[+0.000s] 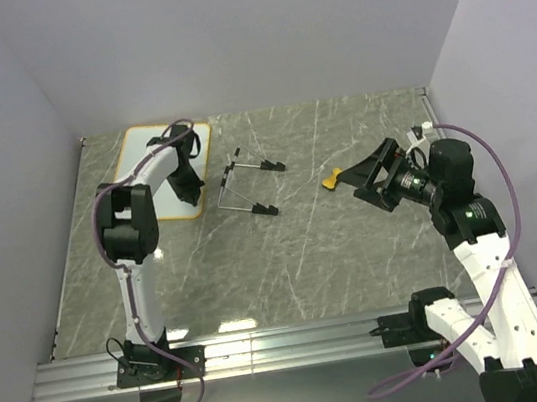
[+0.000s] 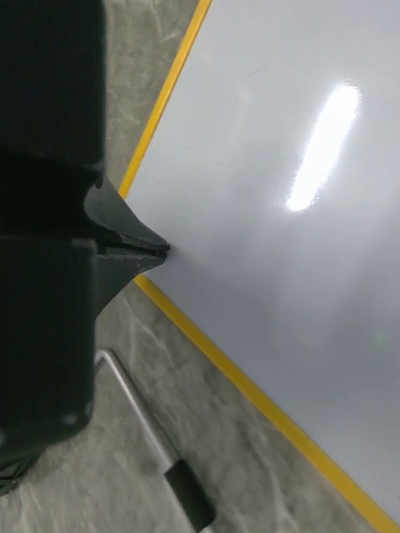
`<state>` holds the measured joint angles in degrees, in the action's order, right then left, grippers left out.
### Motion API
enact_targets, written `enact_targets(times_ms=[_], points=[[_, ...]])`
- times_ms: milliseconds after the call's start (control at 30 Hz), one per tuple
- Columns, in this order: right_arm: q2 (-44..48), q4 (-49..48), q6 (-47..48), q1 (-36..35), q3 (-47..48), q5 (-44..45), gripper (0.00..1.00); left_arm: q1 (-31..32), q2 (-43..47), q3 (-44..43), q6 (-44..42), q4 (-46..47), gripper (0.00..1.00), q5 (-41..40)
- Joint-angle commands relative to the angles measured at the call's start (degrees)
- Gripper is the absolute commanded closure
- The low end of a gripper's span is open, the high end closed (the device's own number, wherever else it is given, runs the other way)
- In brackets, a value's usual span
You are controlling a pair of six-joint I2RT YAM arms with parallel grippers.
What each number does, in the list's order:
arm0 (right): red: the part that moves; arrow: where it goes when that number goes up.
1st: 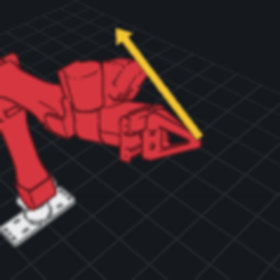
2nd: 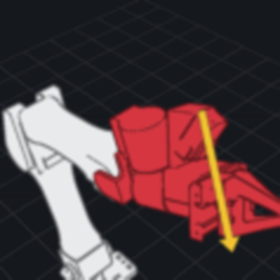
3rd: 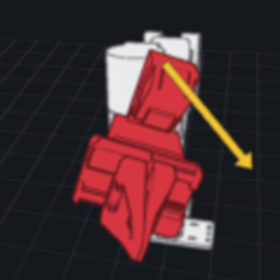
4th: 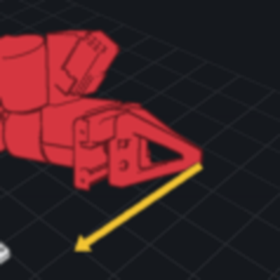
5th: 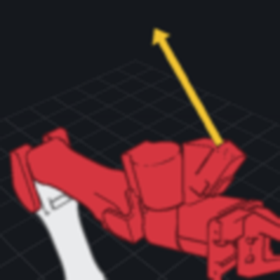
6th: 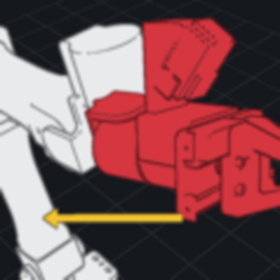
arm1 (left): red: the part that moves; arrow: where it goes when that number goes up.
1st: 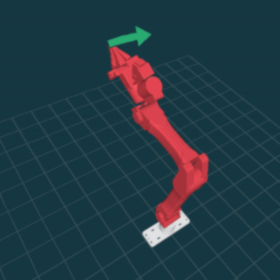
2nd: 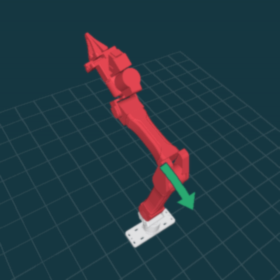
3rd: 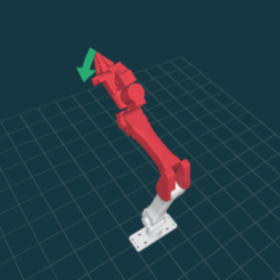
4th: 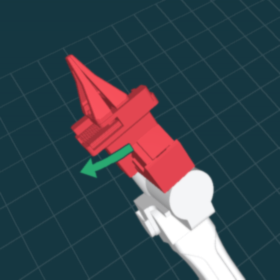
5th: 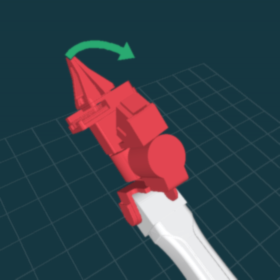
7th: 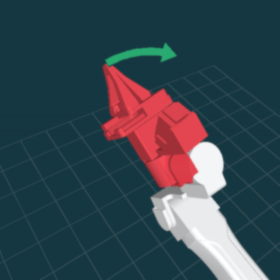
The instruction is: Erase the whiteboard
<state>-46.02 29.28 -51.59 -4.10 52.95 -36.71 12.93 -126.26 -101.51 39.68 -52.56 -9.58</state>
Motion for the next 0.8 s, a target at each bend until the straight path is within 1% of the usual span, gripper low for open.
enact_targets(times_ms=[0, 33, 67, 100, 233, 333, 433, 467, 533, 567, 600, 633, 700, 733, 767], points=[[1.63, 0.17, 0.53, -0.56, 0.93, -0.56, 0.09, 0.43, 2.68, 9.98, 2.50, 3.15, 1.00, 4.48], [1.81, 0.60, 0.44, -0.47, 1.10, -0.47, 0.09, 0.43, 3.29, 12.37, 3.46, 3.77, 1.00, 5.18], [1.98, 0.78, 0.53, -0.47, 1.19, -0.56, 0.09, 0.52, 4.95, 15.09, 4.69, 6.04, 1.00, 7.54], [2.16, 0.96, 0.62, -0.56, 1.37, -0.47, 0.09, 0.69, 6.01, 20.60, 5.23, 7.37, 1.00, 8.43], [2.78, 1.48, 0.70, -0.65, 1.63, -0.47, 0.09, 2.54, 10.06, 30.90, 7.51, 10.19, 1.00, 9.06], [3.30, 1.40, 0.53, -0.91, 1.11, -0.82, 0.09, 4.55, 12.26, 36.55, 8.83, 11.51, 1.00, 10.81], [4.09, 1.40, 0.35, -1.18, 0.14, -0.82, 0.09, 8.77, 15.94, 40.86, 11.64, 11.95, 1.00, 14.14], [4.18, 1.48, 0.35, -1.26, 0.14, -0.82, 0.09, 12.17, 18.48, 42.00, 14.26, 12.30, 1.00, 15.20], [4.80, 1.75, 0.35, -1.35, 0.05, -0.73, 0.09, 16.32, 21.21, 45.60, 17.17, 12.22, 1.00, 18.27], [4.97, 1.84, 0.35, -1.35, 0.05, -0.82, 0.09, 20.52, 23.84, 46.57, 19.71, 12.13, 1.00, 19.42], [5.24, 2.01, 0.53, -1.26, 0.14, -0.73, 0.09, 22.56, 25.26, 47.97, 21.04, 11.52, 1.00, 20.39], [5.41, 2.53, 0.62, -1.35, 0.57, -0.82, 0.09, 26.84, 26.66, 48.60, 22.44, 10.99, 1.00, 21.44], [5.59, 3.06, 1.05, -1.35, 0.75, -0.64, 0.09, 30.56, 31.23, 48.96, 25.61, 9.06, 1.00, 23.03], [5.68, 3.68, 1.06, -1.44, 1.19, -0.73, 0.09, 34.06, 32.73, 48.69, 26.49, 7.66, 1.00, 23.81], [5.76, 3.86, 1.23, -1.35, 1.28, -0.91, 0.09, 35.75, 35.26, 48.00, 27.37, 4.68, 1.00, 23.91]])
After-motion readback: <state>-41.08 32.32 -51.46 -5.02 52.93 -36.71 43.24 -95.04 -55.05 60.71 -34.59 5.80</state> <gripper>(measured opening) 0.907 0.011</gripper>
